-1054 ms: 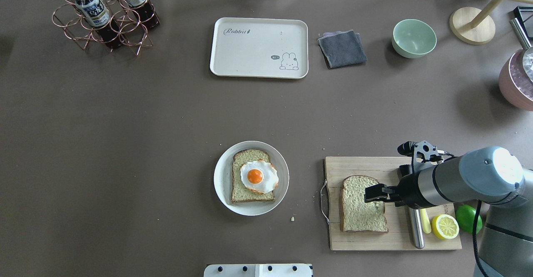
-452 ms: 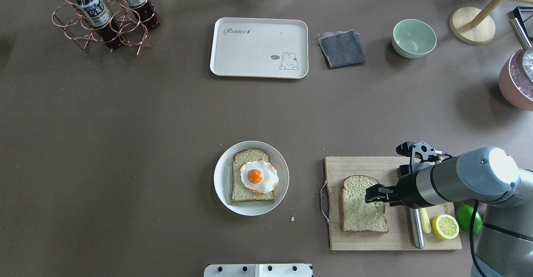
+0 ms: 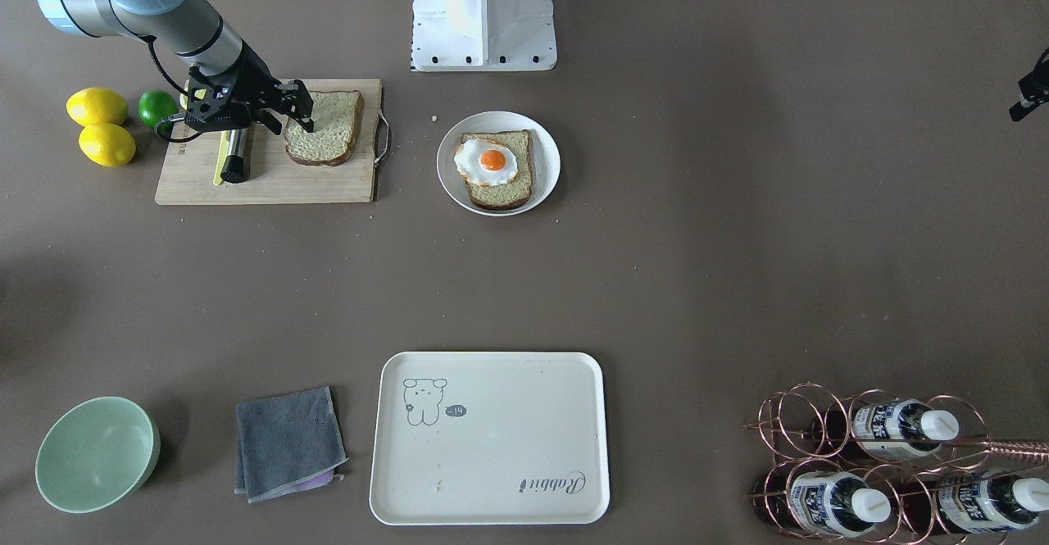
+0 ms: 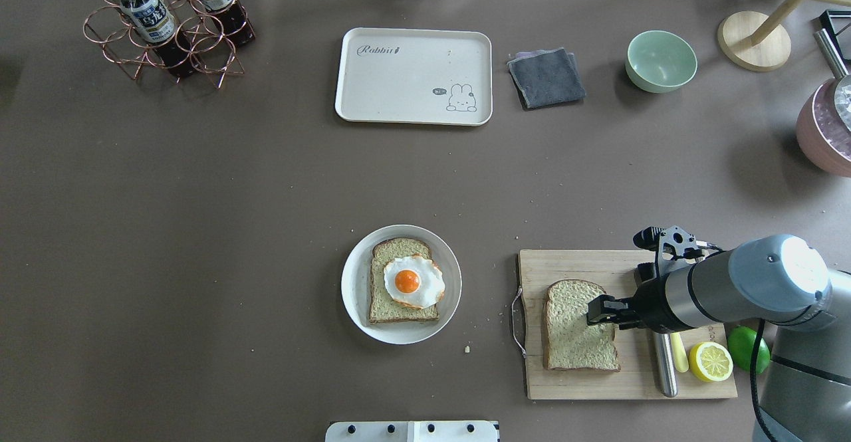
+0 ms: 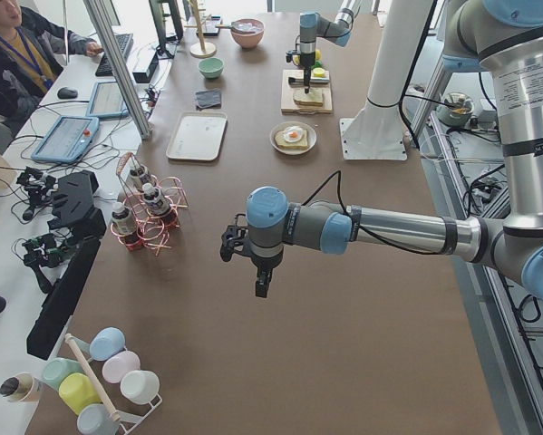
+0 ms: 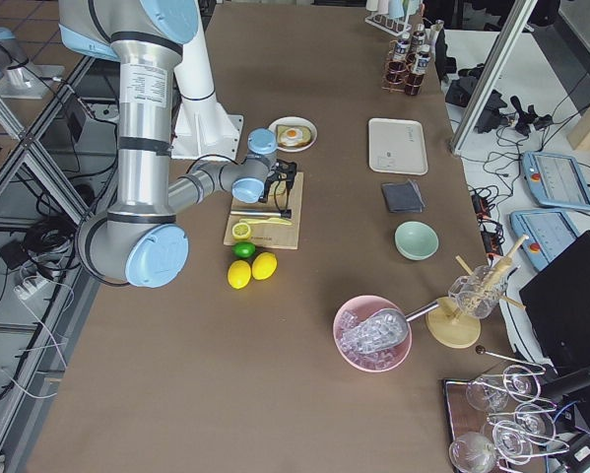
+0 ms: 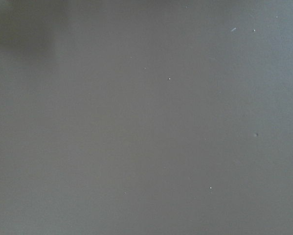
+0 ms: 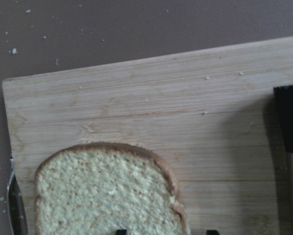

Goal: Make sandwich and place on tray
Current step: 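Grasp the edge of the plain bread slice with the right gripper, then lift the bread slice and carry it toward the egg-topped bread on the plate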

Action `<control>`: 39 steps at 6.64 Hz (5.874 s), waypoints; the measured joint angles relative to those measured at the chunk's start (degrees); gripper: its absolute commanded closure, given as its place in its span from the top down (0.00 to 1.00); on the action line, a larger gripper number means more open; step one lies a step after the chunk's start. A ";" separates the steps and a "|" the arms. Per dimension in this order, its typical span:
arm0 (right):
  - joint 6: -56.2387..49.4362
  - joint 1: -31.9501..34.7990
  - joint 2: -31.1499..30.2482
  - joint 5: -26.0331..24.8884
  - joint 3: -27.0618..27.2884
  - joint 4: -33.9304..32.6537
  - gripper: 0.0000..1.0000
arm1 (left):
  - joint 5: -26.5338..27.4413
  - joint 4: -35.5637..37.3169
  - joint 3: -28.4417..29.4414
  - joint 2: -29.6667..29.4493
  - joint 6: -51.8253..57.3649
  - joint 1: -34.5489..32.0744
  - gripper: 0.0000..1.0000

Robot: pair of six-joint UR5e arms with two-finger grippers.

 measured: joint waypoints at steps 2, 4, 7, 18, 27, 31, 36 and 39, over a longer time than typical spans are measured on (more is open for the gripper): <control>0.06 0.00 0.00 0.08 -0.01 0.00 0.48 | 0.00 -0.06 -0.10 0.05 0.00 0.00 0.98; 0.07 0.00 -0.01 0.10 0.11 0.00 0.39 | 0.00 -0.06 -0.14 0.12 0.00 -0.02 0.98; 0.07 0.01 -0.01 0.17 0.10 0.00 0.06 | 0.00 -0.12 -0.17 0.32 0.00 -0.06 0.98; -0.02 0.00 0.69 0.57 0.67 0.06 0.00 | -0.14 -0.15 -0.42 0.76 0.00 -0.60 0.98; -0.23 3.78 3.93 7.49 3.24 0.09 0.00 | -0.44 -0.06 -1.34 1.42 0.00 -1.49 0.98; -0.12 5.05 8.33 10.04 2.38 0.01 0.00 | -0.44 -0.07 -1.35 1.45 0.00 -1.52 0.98; -0.02 4.93 14.49 9.96 -0.77 -0.15 0.00 | -0.44 -0.07 -1.32 1.49 0.00 -1.50 0.98; -0.06 4.92 16.59 9.93 -2.28 -0.24 0.00 | -0.47 -0.07 -1.34 1.39 -0.02 -1.49 0.98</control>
